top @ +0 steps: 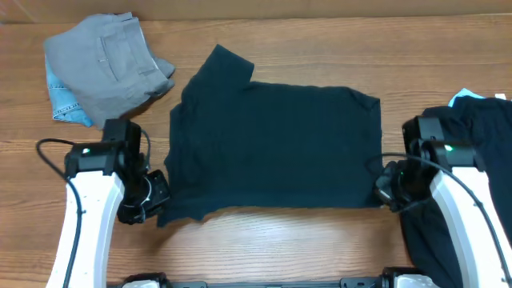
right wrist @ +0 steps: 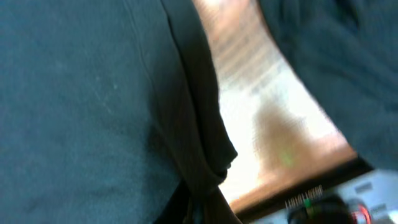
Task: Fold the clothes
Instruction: 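Fold the t-shirt bottom hem upward toward the collar with both grippers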
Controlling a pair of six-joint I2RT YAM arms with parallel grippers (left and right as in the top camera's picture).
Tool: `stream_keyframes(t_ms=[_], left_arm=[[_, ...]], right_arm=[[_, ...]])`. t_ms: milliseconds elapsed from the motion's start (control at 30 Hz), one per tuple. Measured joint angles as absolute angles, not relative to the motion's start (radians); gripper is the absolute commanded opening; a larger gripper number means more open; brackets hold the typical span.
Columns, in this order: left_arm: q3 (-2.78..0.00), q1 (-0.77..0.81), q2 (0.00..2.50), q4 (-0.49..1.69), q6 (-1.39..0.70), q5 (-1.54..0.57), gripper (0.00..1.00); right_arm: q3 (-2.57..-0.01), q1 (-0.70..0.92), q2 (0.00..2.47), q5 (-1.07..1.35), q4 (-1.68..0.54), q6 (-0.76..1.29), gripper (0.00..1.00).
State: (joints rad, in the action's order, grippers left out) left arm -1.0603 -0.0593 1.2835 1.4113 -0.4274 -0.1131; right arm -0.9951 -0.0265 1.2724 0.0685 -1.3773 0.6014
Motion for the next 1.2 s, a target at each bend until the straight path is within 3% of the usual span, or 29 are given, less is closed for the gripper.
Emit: stream_keyframes(t_ms=[267,900,1133,1167,1200], left_arm=[[-1.087,-0.056,1.260,1.345,-0.437,-0.101,0.04],[-1.087,0.098,1.467,0.906,-0.418,-0.069,0.05],[-1.087,0.098,1.497,0.804,-0.411,-0.022,0.13],[-1.087,0.098,1.497,0.791,-0.410,-0.020,0.19],[-1.087,0.098,1.497,0.778,-0.407,-0.017,0.27]], right_arm=[[-0.995,-0.027,1.259,0.098,-1.224,0.601,0.04],[-0.994,-0.027,1.517,0.142,-0.849,0.632,0.04],[-0.994,-0.027,1.534,0.141,-0.781,0.667,0.04],[-0.994,-0.027,1.535,0.142,-0.780,0.676,0.06],[-0.994,-0.027,1.536,0.141,-0.780,0.688,0.17]])
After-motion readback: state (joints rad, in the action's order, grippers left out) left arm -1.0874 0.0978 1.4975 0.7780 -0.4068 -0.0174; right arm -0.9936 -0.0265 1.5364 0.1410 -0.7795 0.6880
